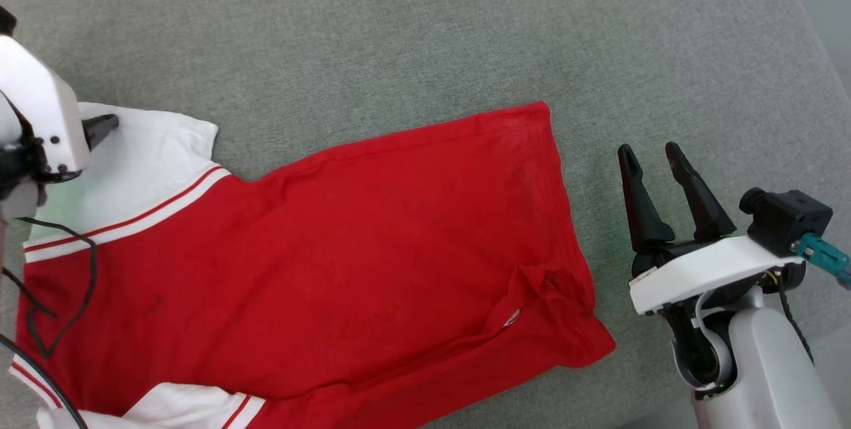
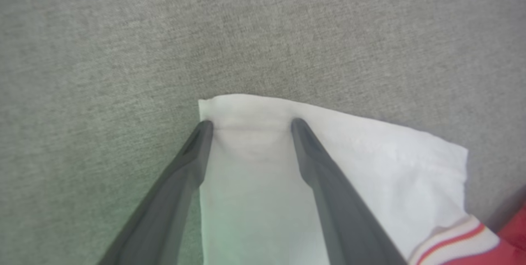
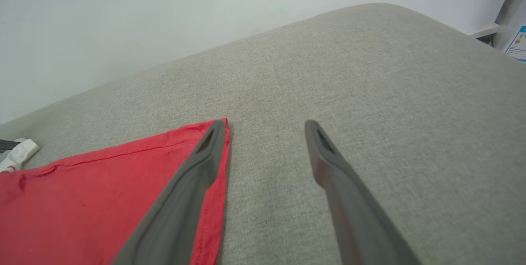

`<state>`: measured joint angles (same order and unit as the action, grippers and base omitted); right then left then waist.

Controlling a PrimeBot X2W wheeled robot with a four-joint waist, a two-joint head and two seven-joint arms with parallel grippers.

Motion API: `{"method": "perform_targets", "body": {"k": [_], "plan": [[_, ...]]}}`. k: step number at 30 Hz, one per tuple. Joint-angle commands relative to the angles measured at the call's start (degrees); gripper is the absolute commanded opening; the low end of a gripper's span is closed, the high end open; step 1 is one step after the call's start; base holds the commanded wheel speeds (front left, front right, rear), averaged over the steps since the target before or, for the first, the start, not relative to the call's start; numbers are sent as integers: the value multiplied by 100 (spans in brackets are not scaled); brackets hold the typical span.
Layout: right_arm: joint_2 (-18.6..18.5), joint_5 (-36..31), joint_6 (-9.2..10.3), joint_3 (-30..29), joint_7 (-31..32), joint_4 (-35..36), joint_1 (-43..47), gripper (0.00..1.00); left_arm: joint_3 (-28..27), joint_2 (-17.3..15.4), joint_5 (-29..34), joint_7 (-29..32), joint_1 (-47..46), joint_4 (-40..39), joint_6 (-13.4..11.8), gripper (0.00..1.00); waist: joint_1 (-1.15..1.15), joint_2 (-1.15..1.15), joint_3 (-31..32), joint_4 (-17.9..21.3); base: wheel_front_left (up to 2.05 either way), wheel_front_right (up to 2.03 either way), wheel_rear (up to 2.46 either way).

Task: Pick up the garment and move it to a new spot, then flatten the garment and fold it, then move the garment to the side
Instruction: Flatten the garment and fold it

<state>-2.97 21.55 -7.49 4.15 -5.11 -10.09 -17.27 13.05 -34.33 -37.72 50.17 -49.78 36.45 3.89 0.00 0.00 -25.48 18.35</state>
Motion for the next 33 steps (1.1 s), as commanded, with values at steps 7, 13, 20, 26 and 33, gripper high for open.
{"method": "perform_targets", "body": {"k": [7, 13, 20, 26, 33], "plan": [[16, 142, 0, 88, 51, -160, -153, 100, 160, 363, -161, 275, 577, 291, -170, 0, 0, 0, -7, -9, 0, 0, 0], [-100, 268, 0, 90, 381, -259, -268, 100, 103, 459, -100, -489, 472, 100, -77, 0, 0, 0, 197, -232, 0, 0, 0], [-691, 654, 0, 231, 1589, -770, -733, 100, -43, 767, -143, -1585, 384, -233, 1, 0, 0, 0, 457, -672, 0, 0, 0], [-1061, 972, 0, 416, 2667, -1121, -1152, 100, -69, 1012, -88, -2231, 507, -546, -35, 0, 0, 0, 515, -1030, 0, 0, 0], [-1304, 961, 0, 489, 3750, -1475, -1675, 100, 15, 1224, 0, -2667, 745, -1238, -121, 0, 0, 0, 363, -1448, 0, 0, 0]]}}
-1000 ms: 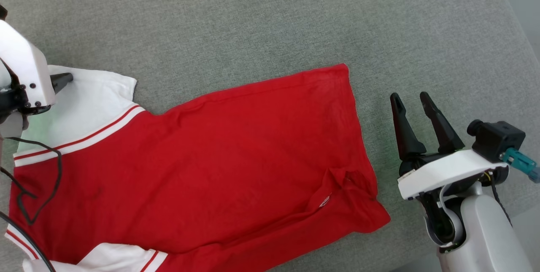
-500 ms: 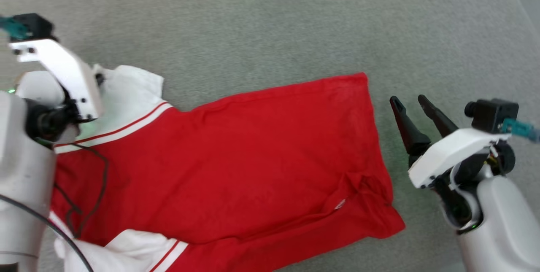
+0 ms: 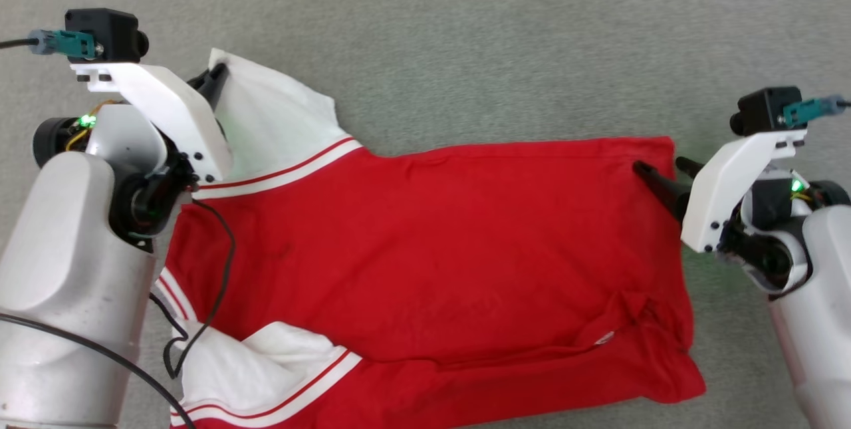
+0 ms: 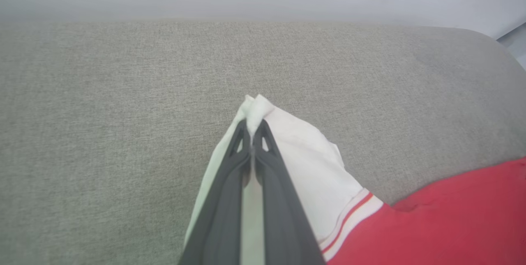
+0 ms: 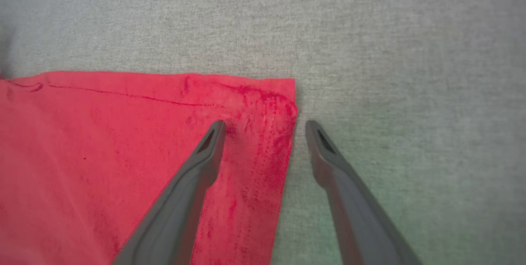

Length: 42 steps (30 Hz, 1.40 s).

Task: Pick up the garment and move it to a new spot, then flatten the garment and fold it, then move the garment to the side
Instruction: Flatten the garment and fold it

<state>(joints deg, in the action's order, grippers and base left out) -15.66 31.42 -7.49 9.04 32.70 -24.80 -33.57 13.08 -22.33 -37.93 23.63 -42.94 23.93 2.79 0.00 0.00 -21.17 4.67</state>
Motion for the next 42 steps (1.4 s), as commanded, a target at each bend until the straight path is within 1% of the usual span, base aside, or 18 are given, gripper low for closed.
{"method": "perform_targets", "body": {"k": [1, 5, 9, 10, 11, 12, 13, 19, 24, 28, 32, 42], "plan": [[-42, -34, 0, -5, 63, -64, -125, 100, 24, 56, 18, -40, 89, -73, -11, 0, 0, 0, -99, -123, 0, 0, 0], [-11, -99, 1, 69, 524, -505, -302, 100, 72, 65, 26, -66, 186, -333, -18, 0, 0, 0, -205, -250, 0, 0, 0], [101, -24, 1, 280, 1093, -993, -226, 100, 116, 96, -2, -75, 300, -464, -19, 0, 0, 0, -249, -324, 0, 0, 0], [136, 7, 1, 296, 1156, -1051, -220, 74, 120, 98, -9, -77, 321, -483, -20, 0, 0, 0, -252, -331, 0, 0, 0], [159, 12, 0, 327, 1215, -1086, -237, 36, 122, 97, -23, -83, 339, -500, -21, 0, 0, 0, -250, -333, 0, 0, 0], [172, 21, 0, 350, 1239, -1091, -247, 6, 121, 84, -29, -85, 357, -513, -21, 0, 0, 0, -246, -329, 0, 0, 0], [171, 23, 0, 360, 1234, -1069, -275, 0, 117, 70, -32, -94, 377, -519, -25, 0, 0, 0, -235, -322, 0, 0, 0], [20, 47, 0, 349, 1134, -825, -504, 0, 45, -4, -75, -214, 553, -572, -16, 0, 0, 0, -63, -270, 0, 0, 0], [-120, 1, 0, 233, 790, -513, -541, 0, -87, -85, -116, -445, 858, -711, -84, 0, 0, 0, 205, -259, 0, 0, 0], [-147, -28, 0, 160, 549, -313, -283, 0, -223, -160, -151, -626, 1332, -970, -203, 0, 0, 0, 477, -250, 0, 0, 0], [-133, -14, 0, 67, 337, -124, 107, 0, -409, -224, -237, -749, 2000, -1328, -384, 0, 0, 0, 734, -227, 0, 0, 0], [-37, -52, 1, -95, -66, 81, 1240, 0, -649, -174, -485, -758, 3785, -2111, -842, 0, 0, 0, 1178, -200, 0, 0, 0]]}}
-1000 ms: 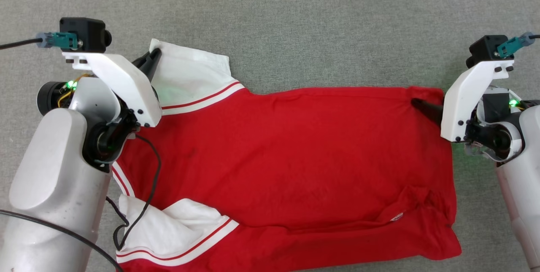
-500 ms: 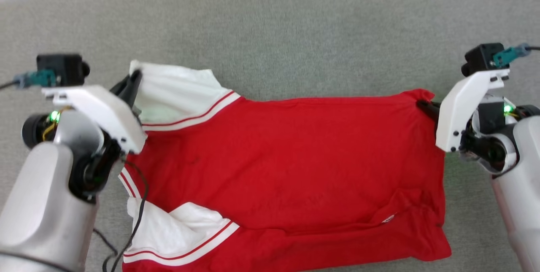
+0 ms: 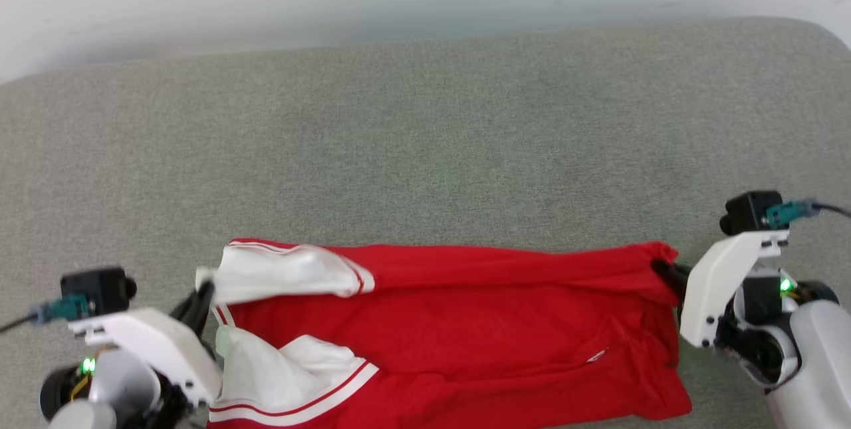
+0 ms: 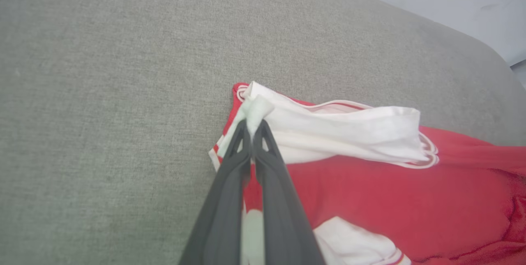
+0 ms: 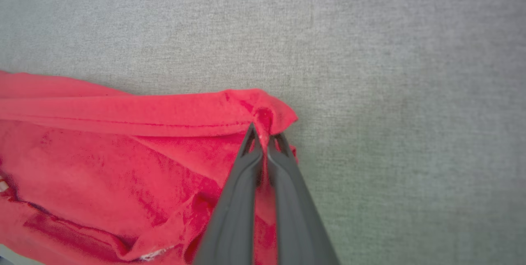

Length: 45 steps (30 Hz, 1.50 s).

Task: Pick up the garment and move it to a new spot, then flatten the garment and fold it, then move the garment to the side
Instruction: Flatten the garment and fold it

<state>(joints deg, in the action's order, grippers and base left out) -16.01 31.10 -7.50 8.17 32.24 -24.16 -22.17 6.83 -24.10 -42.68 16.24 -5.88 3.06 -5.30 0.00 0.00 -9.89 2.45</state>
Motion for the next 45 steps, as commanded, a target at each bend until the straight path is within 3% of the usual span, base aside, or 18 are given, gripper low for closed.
{"method": "perform_targets", "body": {"k": [1, 11, 12, 13, 15, 16, 17, 19, 20, 22, 33, 45], "plan": [[-2, -30, 2, -6, -67, 44, 201, 0, -35, 6, -36, 3, 262, -98, -80, 0, 0, 0, 72, 27, 0, 0, 0], [114, -71, 2, -65, -389, 274, 1068, 0, -144, 199, -300, 49, 1542, -375, -402, 0, 0, 0, 159, 104, 0, 0, 0], [144, -72, 2, -67, -395, 258, 1148, 6, -138, 240, -343, 51, 1609, -343, -404, 0, 0, 0, 158, 113, 0, 0, 0], [171, -72, 2, -47, -409, 252, 1220, 24, -120, 251, -352, 63, 1667, -294, -406, 0, 0, 0, 158, 121, 0, 0, 0], [235, -69, 3, -63, -478, 230, 1355, 42, -99, 302, -381, 29, 1732, -193, -389, 0, 0, 0, 163, 121, 0, 0, 0], [255, -92, 3, -52, -488, 195, 1448, 87, -82, 338, -400, 14, 1752, -137, -361, 0, 0, 0, 168, 117, 0, 0, 0], [277, -115, 3, -38, -512, 183, 1521, 100, -69, 351, -393, -24, 1762, -73, -340, 0, 0, 0, 172, 114, 0, 0, 0], [342, -139, 6, -4, -594, 178, 1658, 100, -19, 416, -423, -60, 1735, 41, -286, 0, 0, 0, 188, 104, 0, 0, 0], [357, -139, 7, 0, -635, 185, 1728, 100, 8, 439, -419, -88, 1701, 80, -252, 25, 0, 0, 204, 95, 0, 0, 0], [371, -149, 7, -15, -745, 257, 1849, 100, 45, 504, -414, -174, 1638, 117, -204, 100, 0, 0, 238, 85, 0, 0, 0], [298, -266, 3, -488, -731, 1505, 2119, 100, 93, 594, -21, -886, 1249, -396, -122, 100, 0, 0, 448, 93, 0, 0, 0], [275, -445, 2, -1609, 505, 2224, 2109, 100, 397, 694, 1116, -2123, 725, -1026, -255, 100, 0, 0, 487, 13, 0, 0, 0]]}}
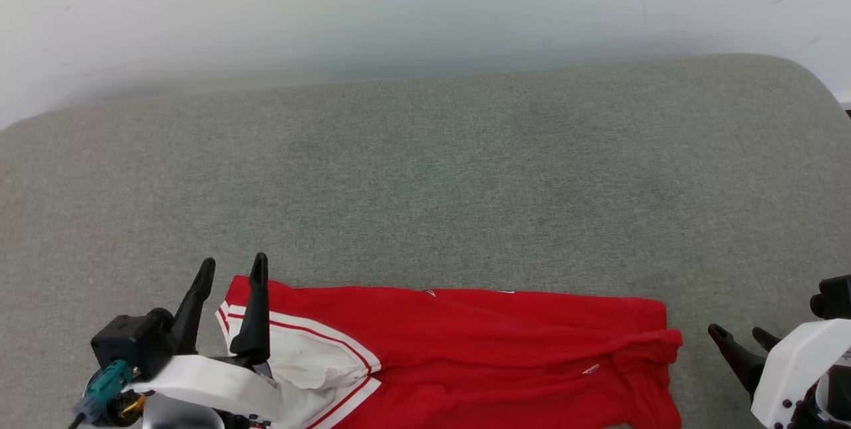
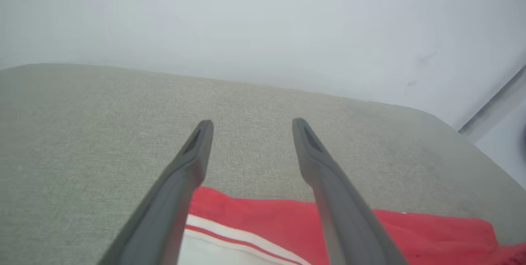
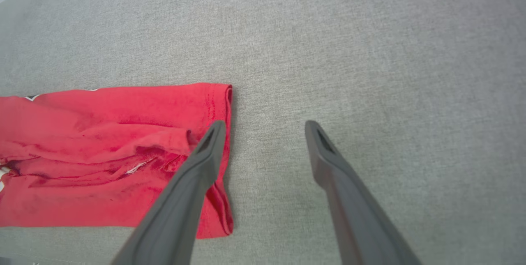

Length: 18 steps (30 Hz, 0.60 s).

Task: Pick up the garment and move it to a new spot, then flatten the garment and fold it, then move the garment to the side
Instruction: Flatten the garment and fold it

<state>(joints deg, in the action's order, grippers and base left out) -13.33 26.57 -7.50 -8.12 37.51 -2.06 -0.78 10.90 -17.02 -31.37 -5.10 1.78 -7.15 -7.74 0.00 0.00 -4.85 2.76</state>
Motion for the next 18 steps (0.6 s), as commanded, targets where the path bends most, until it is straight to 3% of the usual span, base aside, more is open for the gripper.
{"method": "perform_targets", "body": {"k": [1, 8, 18], "plan": [[10, -17, 2, -16, 60, 35, -47, 100, 14, 29, 44, -145, -71, -20, 0, 100, 0, 0, -44, -45, 0, 0, 0], [145, -48, 2, -37, 355, -54, -212, 100, 169, 50, 515, -755, -247, -58, 90, 100, 0, 0, -339, -278, 0, 0, 0], [501, 154, 2, 512, 793, -836, -155, 100, 398, 86, 725, -812, -380, -294, 107, 100, 0, 0, -737, -595, 0, 0, 0]]}}
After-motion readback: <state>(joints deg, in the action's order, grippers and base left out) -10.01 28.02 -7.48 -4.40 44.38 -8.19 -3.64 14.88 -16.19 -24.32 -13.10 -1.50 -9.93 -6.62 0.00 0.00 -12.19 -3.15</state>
